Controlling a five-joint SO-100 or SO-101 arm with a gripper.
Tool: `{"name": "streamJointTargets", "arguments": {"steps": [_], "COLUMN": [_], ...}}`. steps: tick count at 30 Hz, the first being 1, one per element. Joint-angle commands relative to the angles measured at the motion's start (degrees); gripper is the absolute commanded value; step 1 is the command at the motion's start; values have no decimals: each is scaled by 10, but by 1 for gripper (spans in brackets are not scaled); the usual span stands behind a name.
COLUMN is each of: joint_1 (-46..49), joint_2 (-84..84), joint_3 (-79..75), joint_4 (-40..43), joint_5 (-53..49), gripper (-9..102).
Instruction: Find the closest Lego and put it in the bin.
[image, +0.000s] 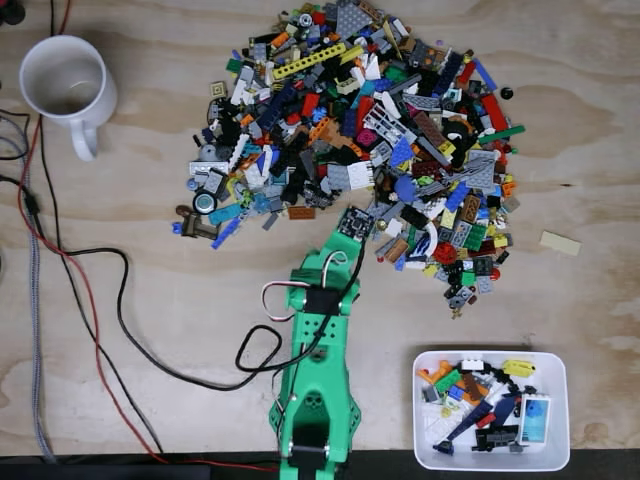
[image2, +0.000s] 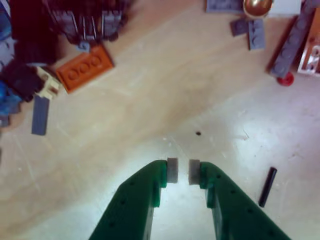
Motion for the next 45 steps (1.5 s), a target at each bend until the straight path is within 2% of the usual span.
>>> {"name": "streamJointTargets", "arguments": {"steps": [1, 7, 17, 45], "joint_1": [46, 91, 141, 151], "joint_2": [-147, -250, -312, -425], "joint_3": [-198, -250, -266, -300], "joint_4": [-18, -26, -35, -76], "joint_5": [10, -18, -54, -76], "gripper": [8, 11, 15, 13]}}
